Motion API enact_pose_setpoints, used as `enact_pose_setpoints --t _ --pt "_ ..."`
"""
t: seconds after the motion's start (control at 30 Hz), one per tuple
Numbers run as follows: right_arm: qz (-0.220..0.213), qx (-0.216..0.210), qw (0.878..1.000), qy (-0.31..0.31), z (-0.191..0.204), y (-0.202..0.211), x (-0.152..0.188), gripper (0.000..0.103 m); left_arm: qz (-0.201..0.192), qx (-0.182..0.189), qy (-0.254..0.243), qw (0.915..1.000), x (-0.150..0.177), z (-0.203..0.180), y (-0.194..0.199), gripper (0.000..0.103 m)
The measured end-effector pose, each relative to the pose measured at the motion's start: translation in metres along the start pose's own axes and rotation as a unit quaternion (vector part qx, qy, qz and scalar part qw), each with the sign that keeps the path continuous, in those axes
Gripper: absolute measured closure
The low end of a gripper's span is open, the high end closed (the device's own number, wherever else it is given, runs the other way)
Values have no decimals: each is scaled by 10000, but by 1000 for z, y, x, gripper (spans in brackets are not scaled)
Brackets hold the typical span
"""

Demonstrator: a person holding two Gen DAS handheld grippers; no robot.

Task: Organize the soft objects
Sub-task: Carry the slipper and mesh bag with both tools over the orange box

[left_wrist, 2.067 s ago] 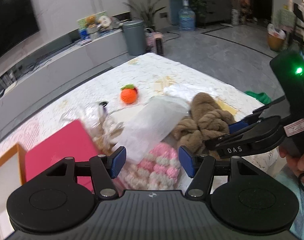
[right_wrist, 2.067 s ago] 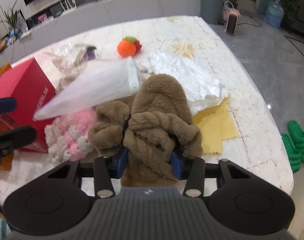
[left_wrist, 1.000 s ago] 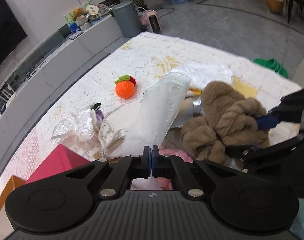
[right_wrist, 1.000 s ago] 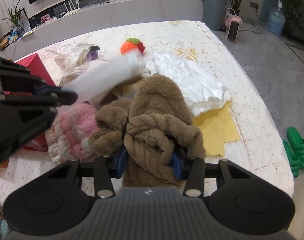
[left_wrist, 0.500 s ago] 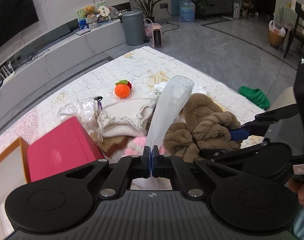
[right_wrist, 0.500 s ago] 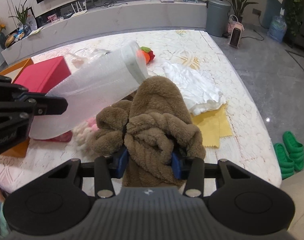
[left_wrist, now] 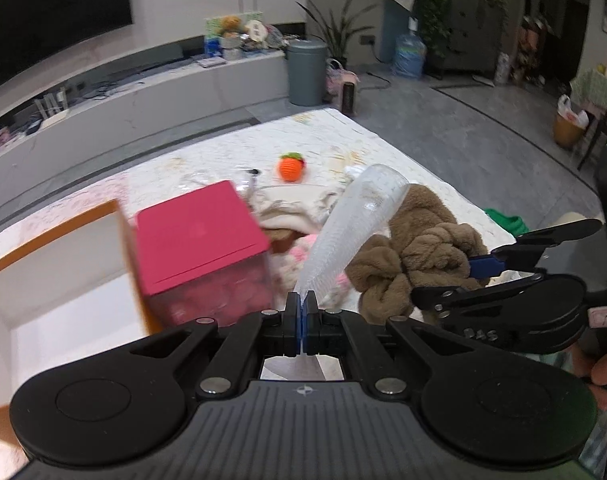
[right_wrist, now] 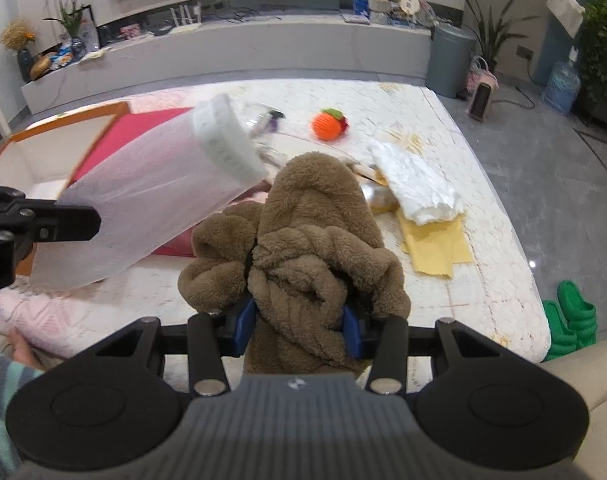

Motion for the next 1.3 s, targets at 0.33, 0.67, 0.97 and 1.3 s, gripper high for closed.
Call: enact_pose_setpoints --t 0.33,0.67,0.97,1.3 --pt "-538 -493 9965 398 58 41 -37 58 -473 -526 608 9956 -6 73 48 102" --pt "-935 -1228 9815 1130 150 51 -105 58 -804 -1450 1256 9781 -22 161 76 102" --pt "-685 -1863 9712 1316 216 2 -158 58 -342 -1887 1627 9679 -9 227 48 102" --pt "122 -2084 9648 1602 256 -88 -175 58 329 -1861 2030 9608 17 284 7 103"
Point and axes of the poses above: each gripper's, at about its wrist camera, not at the fingertips, and y roughly against the way its jaws point, z to its left, x to its underside, the point moved 7 cm from there along -y, roughly the way its jaws point, and after that the axes turned 13 degrees about y, right-handed, at the moved point
